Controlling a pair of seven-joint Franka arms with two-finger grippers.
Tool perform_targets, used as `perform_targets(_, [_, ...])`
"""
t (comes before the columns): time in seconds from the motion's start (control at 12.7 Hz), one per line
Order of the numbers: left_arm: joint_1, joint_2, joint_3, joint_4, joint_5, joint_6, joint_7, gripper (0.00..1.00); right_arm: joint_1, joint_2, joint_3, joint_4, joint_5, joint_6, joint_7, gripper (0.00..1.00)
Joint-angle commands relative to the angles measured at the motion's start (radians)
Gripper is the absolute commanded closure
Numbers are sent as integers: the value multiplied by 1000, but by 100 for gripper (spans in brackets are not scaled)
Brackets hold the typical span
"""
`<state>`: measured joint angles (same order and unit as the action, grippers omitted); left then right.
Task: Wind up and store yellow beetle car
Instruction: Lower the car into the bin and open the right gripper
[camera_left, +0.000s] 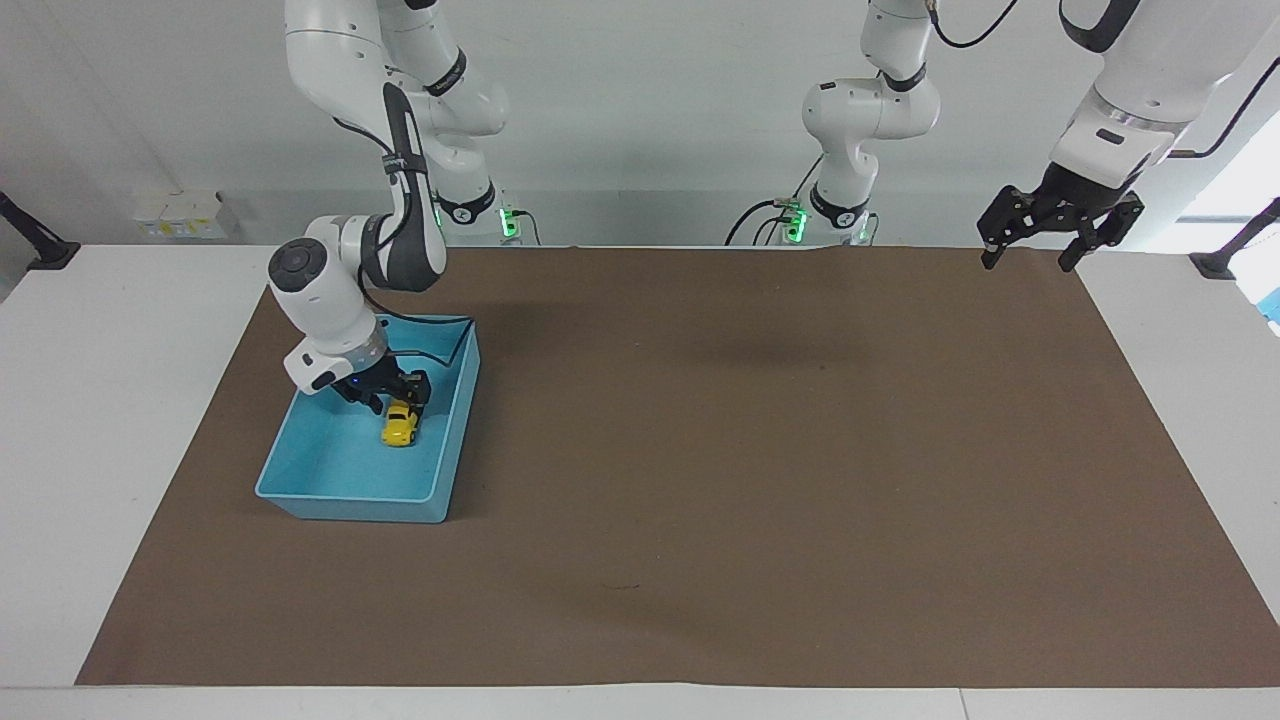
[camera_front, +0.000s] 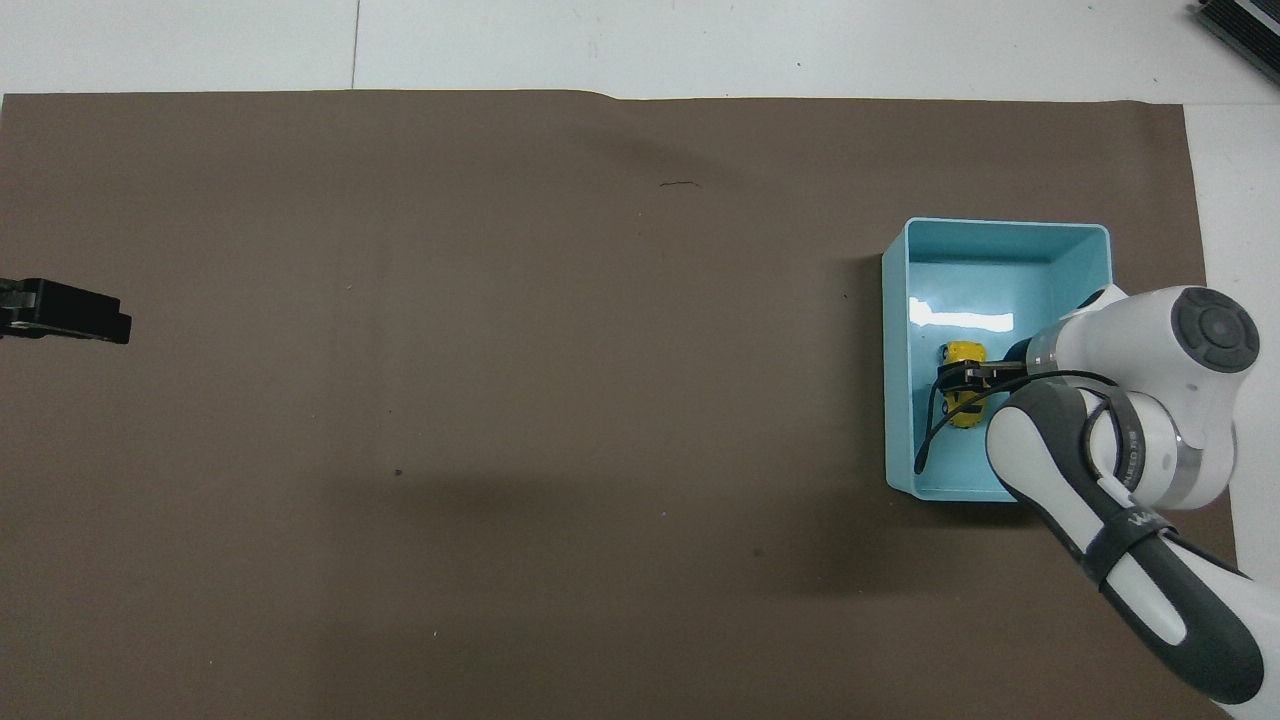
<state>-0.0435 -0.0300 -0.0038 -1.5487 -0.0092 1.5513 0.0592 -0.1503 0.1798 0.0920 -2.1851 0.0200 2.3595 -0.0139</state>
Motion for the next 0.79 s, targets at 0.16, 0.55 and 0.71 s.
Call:
perform_targets(0.16, [13, -7, -8, 5, 8, -16, 4, 0, -3, -32, 5, 112, -9, -162, -14, 0])
perform_targets(0.55, [13, -7, -8, 7, 8, -16, 4, 0, 12, -63, 6, 244, -38, -331, 12, 0])
perform_targets(0.71, [13, -7, -8, 5, 8, -16, 4, 0, 12, -68, 6, 297, -38, -406, 25, 0])
